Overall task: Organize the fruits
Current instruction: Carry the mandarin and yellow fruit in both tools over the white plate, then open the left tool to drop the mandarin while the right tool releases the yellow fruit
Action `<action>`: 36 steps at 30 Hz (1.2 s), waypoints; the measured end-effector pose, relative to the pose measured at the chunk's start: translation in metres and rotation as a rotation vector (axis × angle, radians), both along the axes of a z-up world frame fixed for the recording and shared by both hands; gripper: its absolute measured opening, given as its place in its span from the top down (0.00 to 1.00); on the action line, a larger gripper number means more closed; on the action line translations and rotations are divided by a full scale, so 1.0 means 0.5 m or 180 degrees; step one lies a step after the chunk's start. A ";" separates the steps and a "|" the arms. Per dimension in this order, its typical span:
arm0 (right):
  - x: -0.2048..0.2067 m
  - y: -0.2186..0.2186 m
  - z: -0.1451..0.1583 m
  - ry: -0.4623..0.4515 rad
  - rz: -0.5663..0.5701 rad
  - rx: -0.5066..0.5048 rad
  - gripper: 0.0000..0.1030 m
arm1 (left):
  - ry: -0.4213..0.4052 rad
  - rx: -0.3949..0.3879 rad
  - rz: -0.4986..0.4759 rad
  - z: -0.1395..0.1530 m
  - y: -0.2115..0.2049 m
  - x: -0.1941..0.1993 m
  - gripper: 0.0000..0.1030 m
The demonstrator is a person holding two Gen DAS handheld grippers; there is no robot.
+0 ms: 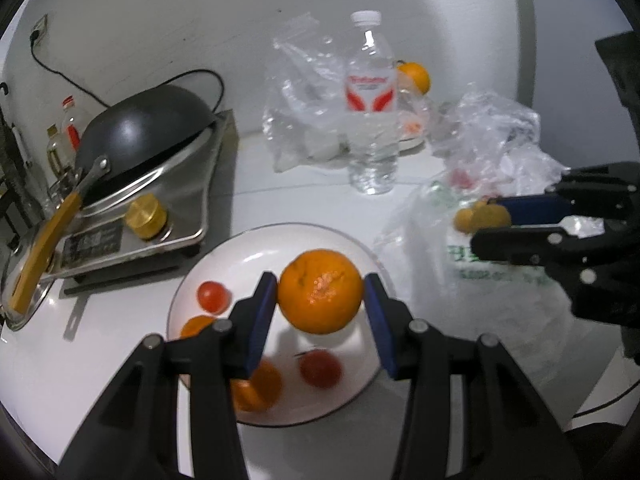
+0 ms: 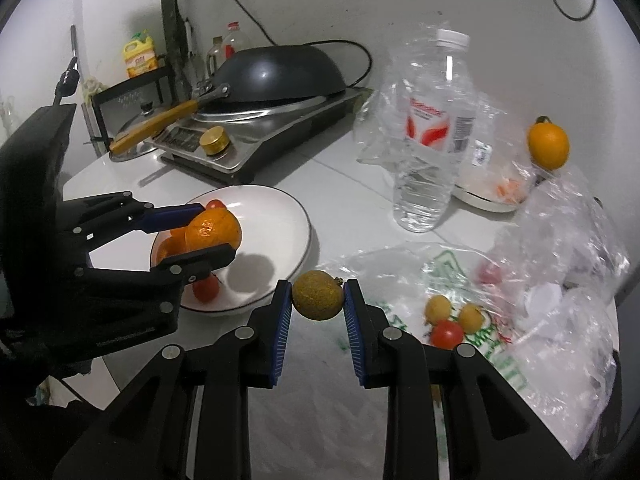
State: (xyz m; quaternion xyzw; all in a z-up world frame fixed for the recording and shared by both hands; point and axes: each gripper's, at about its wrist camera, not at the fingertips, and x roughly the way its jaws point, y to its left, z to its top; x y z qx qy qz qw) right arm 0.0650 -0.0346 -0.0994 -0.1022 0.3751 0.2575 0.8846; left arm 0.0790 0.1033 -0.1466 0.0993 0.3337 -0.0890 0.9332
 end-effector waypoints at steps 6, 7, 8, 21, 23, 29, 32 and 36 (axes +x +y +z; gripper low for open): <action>0.023 0.046 -0.015 0.0094 0.0109 -0.0025 0.72 | 0.0051 -0.0028 0.0055 -0.022 0.038 0.018 0.56; 0.026 0.053 -0.016 0.0111 0.0134 -0.0022 0.72 | 0.0055 -0.0022 0.0057 -0.026 0.042 0.020 0.56; 0.030 0.063 -0.019 0.0129 0.0174 -0.0028 0.72 | 0.0050 -0.0010 0.0063 -0.028 0.045 0.022 0.56; 0.071 0.119 -0.056 0.0268 0.0288 -0.0047 0.72 | 0.0235 -0.0079 0.0127 -0.048 0.088 0.052 0.55; 0.076 0.120 -0.052 0.0240 0.0282 -0.0001 0.72 | 0.0231 -0.0062 0.0118 -0.049 0.086 0.051 0.55; 0.096 0.125 -0.062 0.0279 0.0234 0.0052 0.72 | 0.0261 0.0004 0.0038 -0.056 0.072 0.055 0.55; 0.111 0.129 -0.064 0.0276 0.0207 0.0074 0.72 | 0.0263 0.0024 0.0030 -0.058 0.068 0.057 0.54; 0.133 0.137 -0.067 0.0292 0.0178 0.0132 0.72 | 0.0251 -0.0041 0.0056 -0.057 0.071 0.057 0.50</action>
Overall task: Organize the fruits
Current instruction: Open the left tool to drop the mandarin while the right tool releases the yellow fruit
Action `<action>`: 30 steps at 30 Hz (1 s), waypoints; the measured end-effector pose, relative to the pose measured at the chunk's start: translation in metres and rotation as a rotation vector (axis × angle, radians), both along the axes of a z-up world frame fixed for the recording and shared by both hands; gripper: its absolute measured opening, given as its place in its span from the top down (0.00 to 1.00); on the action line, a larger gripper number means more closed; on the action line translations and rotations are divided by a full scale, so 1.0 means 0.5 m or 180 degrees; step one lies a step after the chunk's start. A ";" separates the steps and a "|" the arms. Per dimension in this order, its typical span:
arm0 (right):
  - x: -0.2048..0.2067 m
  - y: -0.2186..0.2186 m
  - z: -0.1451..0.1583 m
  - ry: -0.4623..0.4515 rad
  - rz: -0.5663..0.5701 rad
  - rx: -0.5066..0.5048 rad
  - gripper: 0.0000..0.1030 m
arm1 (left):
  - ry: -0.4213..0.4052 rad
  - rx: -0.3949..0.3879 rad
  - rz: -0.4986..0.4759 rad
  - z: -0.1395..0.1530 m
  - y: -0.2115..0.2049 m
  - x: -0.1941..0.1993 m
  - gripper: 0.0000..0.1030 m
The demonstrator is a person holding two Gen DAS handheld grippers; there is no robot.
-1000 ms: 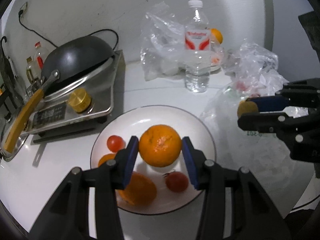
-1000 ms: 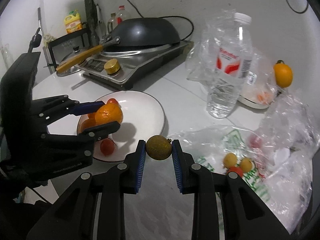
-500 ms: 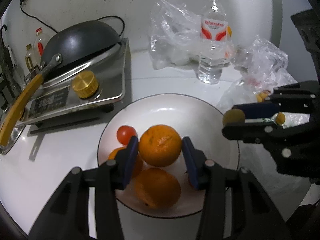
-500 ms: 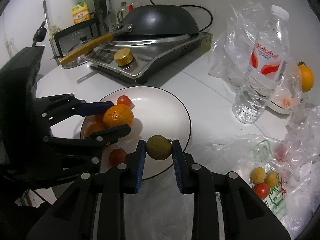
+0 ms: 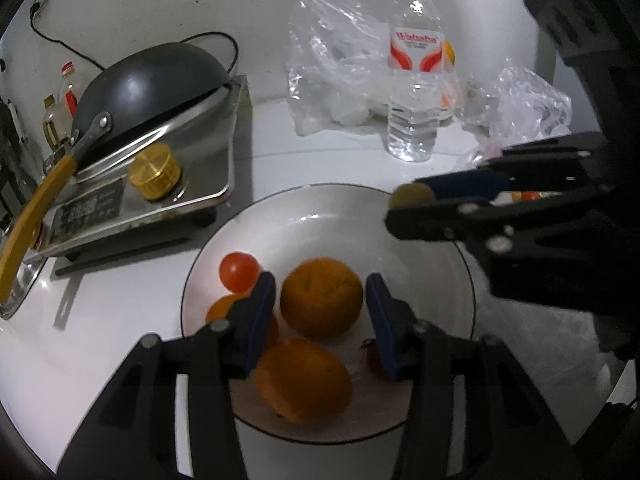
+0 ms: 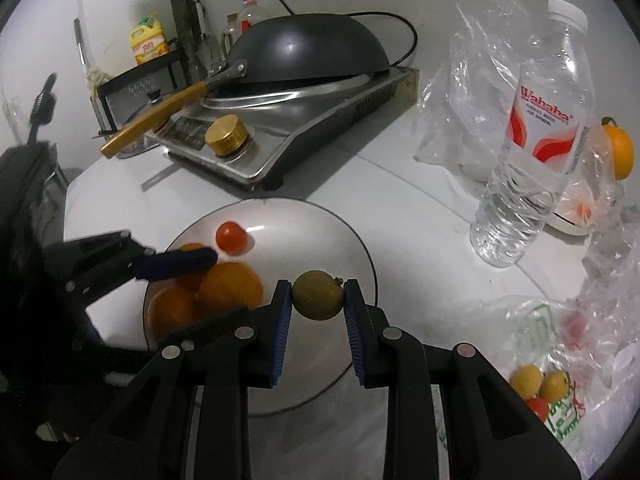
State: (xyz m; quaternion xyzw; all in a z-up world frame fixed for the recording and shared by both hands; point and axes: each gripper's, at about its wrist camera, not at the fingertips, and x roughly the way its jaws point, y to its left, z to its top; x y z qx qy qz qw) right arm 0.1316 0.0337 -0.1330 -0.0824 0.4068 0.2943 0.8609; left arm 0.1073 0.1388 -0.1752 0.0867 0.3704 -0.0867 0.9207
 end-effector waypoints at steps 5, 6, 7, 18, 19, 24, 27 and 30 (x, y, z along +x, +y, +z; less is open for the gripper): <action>0.029 0.024 -0.015 0.0091 0.0021 0.0062 0.72 | -0.0011 -0.0048 0.0012 0.001 0.006 -0.002 0.50; 0.035 0.030 -0.019 0.0122 0.0029 0.0080 0.72 | -0.0011 -0.0066 0.0015 0.002 0.007 -0.002 0.50; 0.038 0.033 -0.022 0.0158 0.0036 0.0107 0.72 | -0.0012 -0.0089 0.0011 0.002 0.009 -0.003 0.50; 0.051 0.063 -0.036 0.0274 0.0063 0.0095 0.68 | -0.0021 -0.0281 -0.0020 -0.003 0.019 -0.006 0.50; 0.051 0.062 -0.034 0.0264 0.0057 0.0094 0.65 | -0.0018 -0.0283 -0.0021 -0.004 0.019 -0.006 0.50; 0.039 0.051 -0.029 0.0249 0.0001 0.0033 0.64 | -0.0038 -0.0328 0.0000 -0.005 0.021 -0.008 0.50; 0.029 0.038 -0.019 0.0211 -0.0034 0.0030 0.64 | -0.0041 -0.0331 0.0030 -0.003 0.021 -0.004 0.50; 0.018 0.022 -0.006 0.0157 -0.0086 0.0053 0.64 | -0.0073 -0.0286 0.0031 0.005 0.018 -0.008 0.50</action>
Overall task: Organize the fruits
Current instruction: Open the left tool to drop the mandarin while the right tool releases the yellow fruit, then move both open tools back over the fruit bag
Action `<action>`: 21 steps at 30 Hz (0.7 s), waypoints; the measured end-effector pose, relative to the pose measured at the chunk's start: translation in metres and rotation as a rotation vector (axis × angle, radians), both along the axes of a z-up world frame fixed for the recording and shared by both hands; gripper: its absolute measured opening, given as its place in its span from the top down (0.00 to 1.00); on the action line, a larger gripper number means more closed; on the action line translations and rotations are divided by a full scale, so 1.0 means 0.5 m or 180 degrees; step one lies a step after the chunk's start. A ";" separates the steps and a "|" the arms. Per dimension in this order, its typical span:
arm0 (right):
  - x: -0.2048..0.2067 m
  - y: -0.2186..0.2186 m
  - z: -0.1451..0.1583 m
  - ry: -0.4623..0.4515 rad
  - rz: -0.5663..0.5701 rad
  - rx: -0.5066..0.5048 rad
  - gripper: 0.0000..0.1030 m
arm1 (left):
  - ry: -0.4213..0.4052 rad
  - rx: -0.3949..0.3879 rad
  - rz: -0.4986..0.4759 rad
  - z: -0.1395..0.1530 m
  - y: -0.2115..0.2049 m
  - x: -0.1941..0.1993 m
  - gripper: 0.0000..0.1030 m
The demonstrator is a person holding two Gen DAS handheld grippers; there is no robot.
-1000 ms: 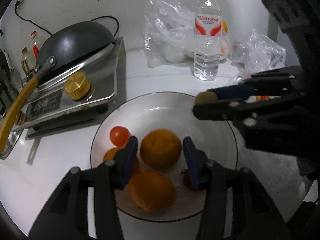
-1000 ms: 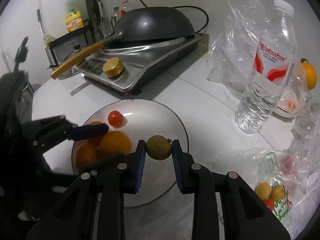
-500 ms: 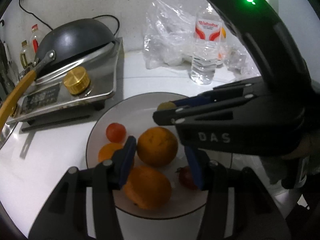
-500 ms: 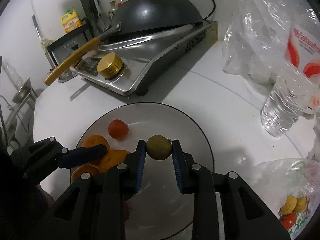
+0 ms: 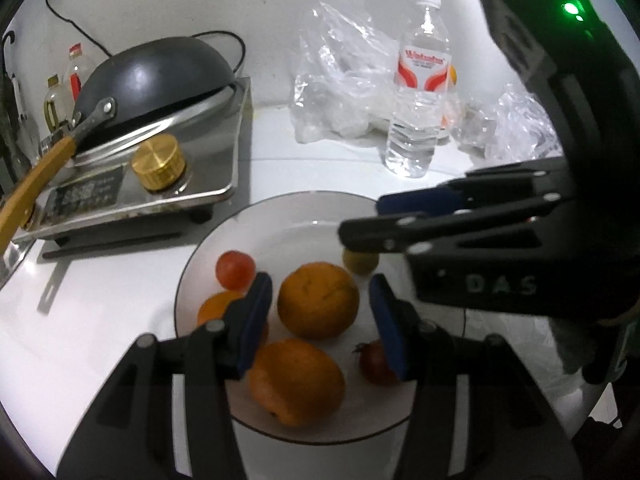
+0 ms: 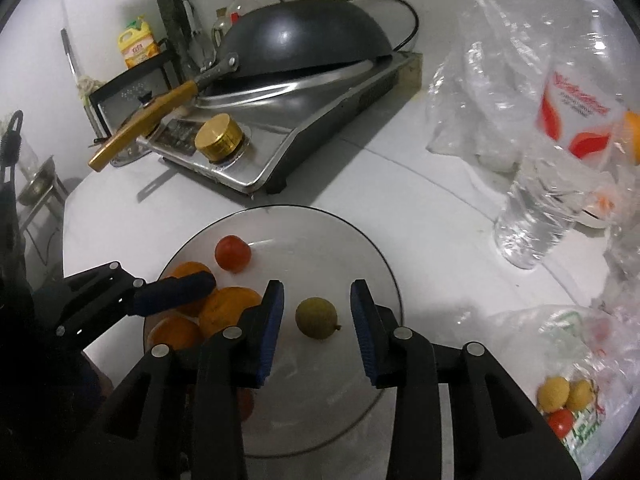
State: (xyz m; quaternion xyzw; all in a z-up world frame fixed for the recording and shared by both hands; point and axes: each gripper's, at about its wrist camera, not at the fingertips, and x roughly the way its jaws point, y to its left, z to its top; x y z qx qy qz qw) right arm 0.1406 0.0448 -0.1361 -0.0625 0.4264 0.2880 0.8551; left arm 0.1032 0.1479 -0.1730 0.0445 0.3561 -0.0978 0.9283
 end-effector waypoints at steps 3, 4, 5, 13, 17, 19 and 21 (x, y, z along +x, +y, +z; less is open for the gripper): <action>-0.013 -0.014 0.012 -0.0028 -0.0039 0.0012 0.64 | -0.0041 0.0025 0.0010 0.012 -0.006 -0.008 0.50; -0.017 -0.018 0.019 -0.0043 -0.0051 0.0019 0.64 | -0.0044 0.0017 0.0022 0.016 -0.007 -0.009 0.50; -0.023 -0.022 0.027 -0.0076 -0.0059 0.0032 0.64 | -0.0051 0.0002 0.0031 0.021 -0.009 -0.013 0.50; -0.069 -0.077 0.076 -0.0286 -0.0153 0.0132 0.64 | -0.0157 0.0029 0.0046 0.054 -0.038 -0.042 0.50; -0.089 -0.115 0.082 -0.0310 -0.0232 0.0163 0.64 | -0.0135 0.0059 0.0035 0.061 -0.057 -0.053 0.50; -0.097 -0.130 0.084 -0.0316 -0.0261 0.0173 0.64 | -0.0130 0.0066 0.0026 0.064 -0.069 -0.059 0.50; -0.107 -0.149 0.087 -0.0335 -0.0293 0.0181 0.64 | -0.0126 0.0063 0.0024 0.067 -0.081 -0.064 0.50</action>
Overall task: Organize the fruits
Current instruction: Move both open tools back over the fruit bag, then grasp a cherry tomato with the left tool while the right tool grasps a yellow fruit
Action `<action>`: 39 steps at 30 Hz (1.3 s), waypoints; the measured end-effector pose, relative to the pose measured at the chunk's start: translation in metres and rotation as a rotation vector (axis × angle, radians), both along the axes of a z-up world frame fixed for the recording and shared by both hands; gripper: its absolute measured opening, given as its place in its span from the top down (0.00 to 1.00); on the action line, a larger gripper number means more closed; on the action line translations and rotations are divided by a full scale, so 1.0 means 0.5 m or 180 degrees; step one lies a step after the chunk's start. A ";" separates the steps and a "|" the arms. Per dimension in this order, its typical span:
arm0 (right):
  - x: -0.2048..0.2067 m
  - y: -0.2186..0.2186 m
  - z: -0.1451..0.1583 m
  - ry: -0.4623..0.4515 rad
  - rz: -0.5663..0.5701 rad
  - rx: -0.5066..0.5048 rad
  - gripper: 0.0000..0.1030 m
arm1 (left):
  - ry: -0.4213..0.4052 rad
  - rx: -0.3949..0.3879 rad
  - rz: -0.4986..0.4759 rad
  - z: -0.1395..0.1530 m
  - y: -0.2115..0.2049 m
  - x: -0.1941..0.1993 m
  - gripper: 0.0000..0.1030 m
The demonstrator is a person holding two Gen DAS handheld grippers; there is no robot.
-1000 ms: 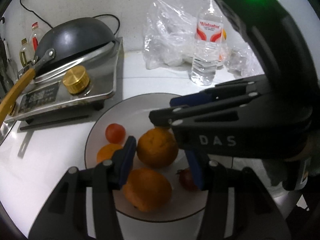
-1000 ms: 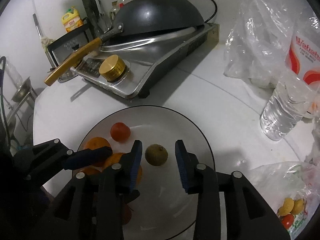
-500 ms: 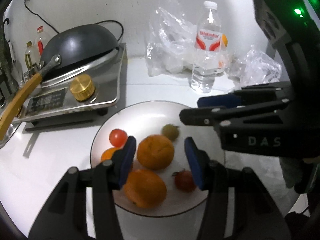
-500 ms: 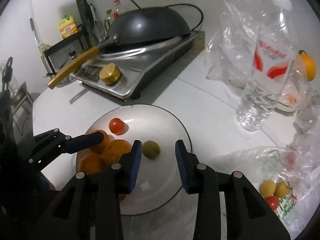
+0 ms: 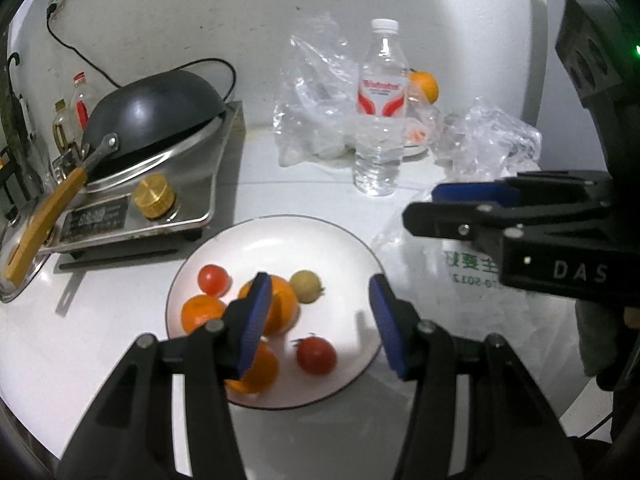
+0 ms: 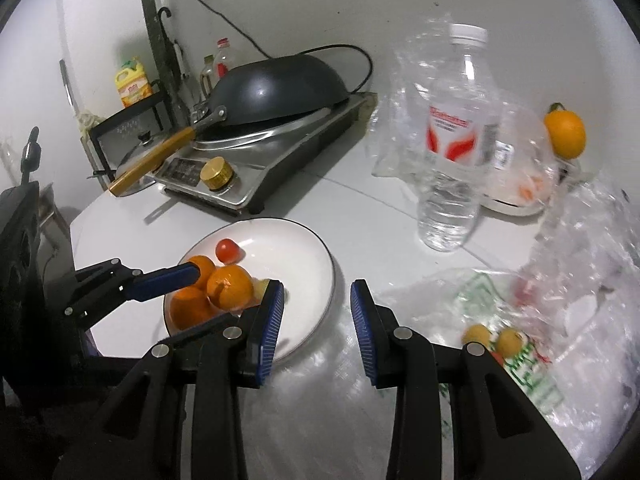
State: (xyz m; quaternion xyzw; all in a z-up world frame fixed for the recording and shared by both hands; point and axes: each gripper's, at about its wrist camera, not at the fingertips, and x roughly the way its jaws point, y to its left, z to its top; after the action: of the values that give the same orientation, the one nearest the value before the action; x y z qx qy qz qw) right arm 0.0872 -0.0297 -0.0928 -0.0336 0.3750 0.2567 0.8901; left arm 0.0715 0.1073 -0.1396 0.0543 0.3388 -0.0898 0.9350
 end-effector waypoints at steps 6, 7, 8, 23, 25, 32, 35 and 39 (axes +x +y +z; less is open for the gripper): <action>-0.023 -0.056 0.005 -0.0053 -0.0114 0.0036 0.64 | 0.0041 -0.0026 -0.0019 0.010 -0.038 -0.005 0.50; -0.028 -0.066 0.004 -0.0059 -0.0136 0.0041 0.64 | 0.0040 -0.0010 -0.0031 0.011 -0.044 -0.006 0.50; -0.030 -0.073 0.003 -0.0061 -0.0147 0.0041 0.64 | 0.0044 0.0002 -0.0042 0.010 -0.050 -0.006 0.50; -0.067 -0.183 -0.032 0.0033 -0.0348 -0.0016 0.64 | 0.0060 0.0049 -0.0281 0.011 -0.151 -0.019 0.49; -0.068 -0.193 -0.034 0.0035 -0.0363 -0.0009 0.64 | 0.0053 0.0060 -0.0304 0.013 -0.161 -0.018 0.49; -0.064 -0.227 -0.047 0.0057 -0.0424 0.0008 0.64 | 0.0064 0.0110 -0.0341 0.012 -0.186 -0.013 0.49; -0.056 -0.236 -0.059 0.0080 -0.0467 -0.0057 0.64 | 0.0034 0.0093 -0.0367 0.015 -0.191 -0.015 0.49; -0.044 -0.245 -0.084 0.0154 -0.0507 -0.0133 0.64 | 0.0000 0.0052 -0.0436 0.017 -0.201 -0.020 0.49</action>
State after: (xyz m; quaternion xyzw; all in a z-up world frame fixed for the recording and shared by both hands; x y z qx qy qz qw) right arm 0.0651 -0.1522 -0.1350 -0.0161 0.4031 0.1780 0.8975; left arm 0.0613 0.0065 -0.1311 0.0850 0.3350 -0.1508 0.9262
